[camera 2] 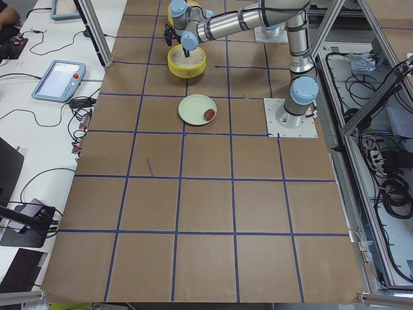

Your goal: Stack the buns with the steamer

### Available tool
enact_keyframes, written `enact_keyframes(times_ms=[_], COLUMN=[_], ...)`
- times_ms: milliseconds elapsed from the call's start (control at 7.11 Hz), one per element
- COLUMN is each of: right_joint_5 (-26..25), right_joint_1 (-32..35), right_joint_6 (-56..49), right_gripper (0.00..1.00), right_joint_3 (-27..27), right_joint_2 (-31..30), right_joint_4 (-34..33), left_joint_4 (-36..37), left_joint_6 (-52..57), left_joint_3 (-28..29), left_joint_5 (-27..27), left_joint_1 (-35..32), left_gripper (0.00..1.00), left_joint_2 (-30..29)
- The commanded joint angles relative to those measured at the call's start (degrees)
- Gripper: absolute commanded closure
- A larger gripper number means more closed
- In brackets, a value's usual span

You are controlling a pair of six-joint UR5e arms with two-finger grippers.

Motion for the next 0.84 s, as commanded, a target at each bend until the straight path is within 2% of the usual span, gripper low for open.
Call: enact_keyframes(times_ms=[0, 281, 422, 562, 703], right_joint_5=[0.62, 0.88, 2.45, 4.38, 4.4], right_joint_1=[2.76, 7.42, 10.05, 12.95, 19.07], right_joint_6=[6.15, 13.25, 17.99, 24.39, 32.2], right_gripper=[0.93, 0.93, 0.93, 0.93, 0.92], right_joint_3=[-1.1, -1.19, -1.19, -1.28, -1.28], right_joint_2=[-4.06, -4.88, -4.88, -4.96, -4.96], right_joint_4=[5.54, 6.08, 6.08, 6.17, 5.91], left_joint_4=[-0.13, -4.05, -6.87, -6.99, -6.9], left_joint_6=[8.31, 23.04, 35.75, 43.19, 44.13], left_joint_3=[0.16, -1.42, -2.65, -5.53, -8.69], left_joint_5=[3.0, 7.13, 10.81, 13.54, 15.74], left_joint_1=[1.09, 10.27, 14.76, 18.72, 22.33], left_gripper=[0.0, 0.0, 0.0, 0.0, 0.0], left_joint_2=[0.39, 3.1, 3.64, 3.99, 4.17])
